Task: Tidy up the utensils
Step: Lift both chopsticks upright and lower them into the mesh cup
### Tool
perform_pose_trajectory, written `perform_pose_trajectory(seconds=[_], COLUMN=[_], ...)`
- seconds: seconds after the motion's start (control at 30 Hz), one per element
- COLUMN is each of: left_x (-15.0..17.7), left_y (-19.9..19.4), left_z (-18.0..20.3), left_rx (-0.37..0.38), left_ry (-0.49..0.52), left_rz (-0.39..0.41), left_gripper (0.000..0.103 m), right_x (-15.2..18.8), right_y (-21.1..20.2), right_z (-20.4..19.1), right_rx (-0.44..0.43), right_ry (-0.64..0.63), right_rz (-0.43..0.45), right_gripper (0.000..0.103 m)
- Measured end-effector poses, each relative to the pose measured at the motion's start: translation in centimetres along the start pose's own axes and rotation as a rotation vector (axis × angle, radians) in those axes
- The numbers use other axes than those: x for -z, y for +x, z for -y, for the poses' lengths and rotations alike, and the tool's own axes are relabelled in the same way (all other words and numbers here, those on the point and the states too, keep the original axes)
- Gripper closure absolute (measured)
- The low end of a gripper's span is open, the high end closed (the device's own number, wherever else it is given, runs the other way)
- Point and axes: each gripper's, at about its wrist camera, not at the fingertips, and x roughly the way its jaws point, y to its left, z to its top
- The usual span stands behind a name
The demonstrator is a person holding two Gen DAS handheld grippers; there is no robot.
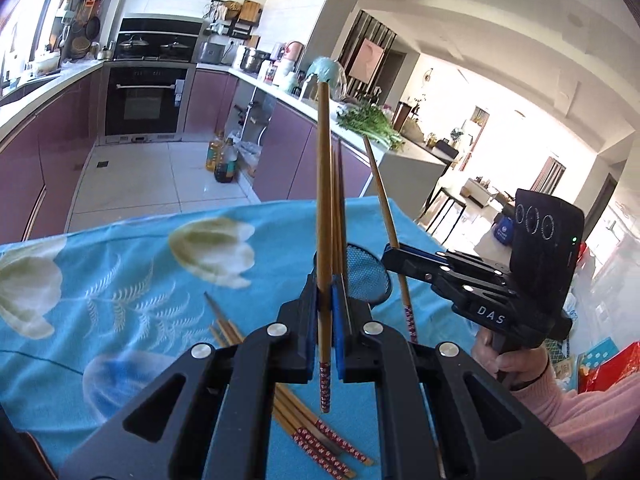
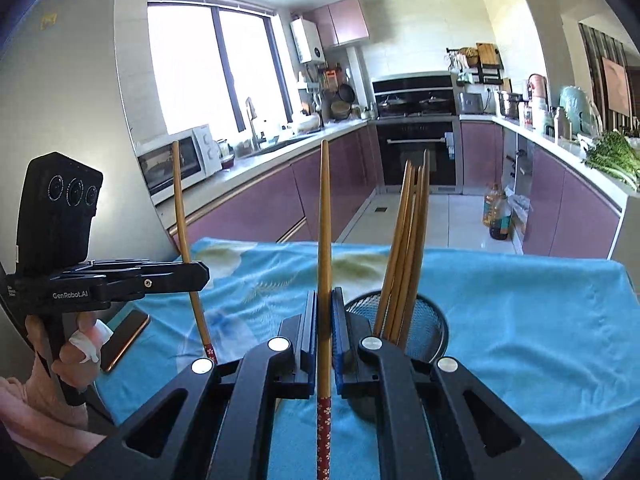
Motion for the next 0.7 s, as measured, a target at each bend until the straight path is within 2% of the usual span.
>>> perform_pose_trajectory(seconds=[0.43,0.57,0.7], left_x=[-6.3,-7.4,-7.4], left_y=[1.8,3.1,4.9], left_z=[2.9,3.7,4.3], left_rx=[0.041,0.03,-0.017], left_ry=[0.055,0.07,0.095], left_rz=[0.099,0.097,0.069], left_gripper=[0.095,0.095,0.095], right_x=[-4.0,-4.5,-4.3], right_y=[-0.9,-0.6,0.4], right_z=[2.3,2.7,3.3], right_rx=[0.076,0.087,0.091], right_ry=[0.0,0.0,0.015], right_rz=[0.147,0.163,0.144], right_gripper=[0.097,0.097,0.097])
